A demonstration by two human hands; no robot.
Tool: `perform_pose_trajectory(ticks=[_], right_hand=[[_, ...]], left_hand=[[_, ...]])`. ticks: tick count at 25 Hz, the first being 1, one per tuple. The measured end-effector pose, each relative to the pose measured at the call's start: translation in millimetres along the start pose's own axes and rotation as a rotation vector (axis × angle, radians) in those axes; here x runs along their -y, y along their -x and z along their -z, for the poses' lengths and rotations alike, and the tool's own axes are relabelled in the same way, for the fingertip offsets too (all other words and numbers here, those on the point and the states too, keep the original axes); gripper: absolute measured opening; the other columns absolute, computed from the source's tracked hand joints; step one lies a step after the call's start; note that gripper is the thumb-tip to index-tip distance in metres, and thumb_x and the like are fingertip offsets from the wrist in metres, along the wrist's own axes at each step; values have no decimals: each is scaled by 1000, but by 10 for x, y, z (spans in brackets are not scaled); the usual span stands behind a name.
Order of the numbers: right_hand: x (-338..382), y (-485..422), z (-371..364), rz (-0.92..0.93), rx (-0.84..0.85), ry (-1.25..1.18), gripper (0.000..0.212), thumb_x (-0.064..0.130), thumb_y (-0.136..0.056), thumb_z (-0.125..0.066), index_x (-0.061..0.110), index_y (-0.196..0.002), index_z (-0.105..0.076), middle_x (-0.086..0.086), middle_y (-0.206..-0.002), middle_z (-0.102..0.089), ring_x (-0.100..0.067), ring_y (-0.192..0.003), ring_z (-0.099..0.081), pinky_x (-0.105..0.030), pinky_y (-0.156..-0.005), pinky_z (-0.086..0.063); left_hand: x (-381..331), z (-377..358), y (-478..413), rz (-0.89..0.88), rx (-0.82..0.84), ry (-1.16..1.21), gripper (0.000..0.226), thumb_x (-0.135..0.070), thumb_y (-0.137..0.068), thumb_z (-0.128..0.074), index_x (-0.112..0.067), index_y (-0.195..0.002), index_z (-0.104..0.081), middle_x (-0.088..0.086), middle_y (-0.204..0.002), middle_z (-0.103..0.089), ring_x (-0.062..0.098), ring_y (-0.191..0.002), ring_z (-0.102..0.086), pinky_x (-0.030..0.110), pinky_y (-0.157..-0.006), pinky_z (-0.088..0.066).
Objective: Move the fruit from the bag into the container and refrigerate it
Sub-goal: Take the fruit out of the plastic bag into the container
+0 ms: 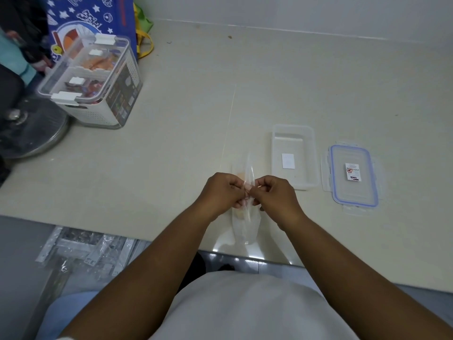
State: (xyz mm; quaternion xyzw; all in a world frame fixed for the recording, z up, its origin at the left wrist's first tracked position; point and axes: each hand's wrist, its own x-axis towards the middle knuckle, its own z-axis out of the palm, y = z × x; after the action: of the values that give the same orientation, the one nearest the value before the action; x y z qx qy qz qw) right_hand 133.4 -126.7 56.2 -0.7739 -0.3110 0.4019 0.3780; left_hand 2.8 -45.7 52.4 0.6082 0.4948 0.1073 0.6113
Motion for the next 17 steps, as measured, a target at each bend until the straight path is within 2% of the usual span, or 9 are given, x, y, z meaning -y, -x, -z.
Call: perform_pose_trajectory(ticks=[2, 4, 7, 9, 11, 13, 14, 17], right_hand=[[5, -29, 36, 29, 1, 67, 12, 22, -82, -69, 14, -74, -72, -3, -63, -73, -17, -63, -72, -42, -73, -61], [14, -30, 12, 34, 0, 110, 16, 15, -83, -61, 10, -71, -72, -3, -60, -72, -15, -62, -71, -45, -73, -61], [29, -20, -34, 49, -2, 144, 23, 20, -86, -59, 8, -69, -70, -1, -58, -71, -15, -61, -70, -42, -73, -60], [27, -22, -13, 47, -4, 136, 24, 23, -87, -61, 8, -70, -70, -2, -60, -72, -10, -56, -69, -38, -69, -60], [27, -29, 21, 37, -20, 123, 20, 19, -85, -62, 9, -70, -71, -2, -61, -72, -6, -51, -67, -31, -61, -56], [18, -33, 47, 39, -64, 168, 20, 16, -84, -59, 7, -70, -70, -4, -63, -72, -9, -53, -67, -27, -61, -52], [8, -37, 66, 35, -94, 191, 20, 16, -84, -58, 5, -71, -69, -6, -66, -72, -15, -59, -69, -29, -64, -54], [-31, -62, 212, 4, -164, 208, 18, 16, -82, -58, 6, -72, -70, -6, -71, -73, -24, -70, -70, -38, -74, -59]], left_hand=[[-22, -22, 9, 19, -37, 1, 10, -1, -73, -64, -7, -75, -72, 11, -64, -73, 16, -54, -68, 22, -50, -52], [-41, -90, 25, 6, -123, -82, 8, -8, -73, -60, -7, -68, -68, 8, -61, -72, 16, -51, -69, 25, -47, -53], [-52, -181, 32, -89, -164, -307, 27, -22, -84, -58, 0, -68, -57, 15, -68, -70, 28, -59, -69, 39, -58, -60], [-59, -179, 7, -149, -161, -397, 35, -25, -90, -54, -1, -65, -50, 20, -72, -69, 36, -67, -67, 48, -65, -58], [-81, -160, -2, -182, -174, -442, 35, -25, -92, -52, -1, -66, -49, 20, -72, -67, 37, -69, -66, 49, -68, -57], [-72, -138, 19, -201, -211, -489, 35, -25, -93, -51, -4, -65, -47, 15, -68, -64, 36, -66, -64, 44, -66, -55], [-58, -116, 36, -197, -237, -499, 35, -26, -93, -51, -7, -64, -45, 12, -67, -62, 34, -66, -63, 41, -64, -54], [-13, 24, 55, -139, -283, -434, 32, -27, -92, -53, -5, -69, -53, 14, -74, -68, 34, -71, -67, 47, -70, -57]])
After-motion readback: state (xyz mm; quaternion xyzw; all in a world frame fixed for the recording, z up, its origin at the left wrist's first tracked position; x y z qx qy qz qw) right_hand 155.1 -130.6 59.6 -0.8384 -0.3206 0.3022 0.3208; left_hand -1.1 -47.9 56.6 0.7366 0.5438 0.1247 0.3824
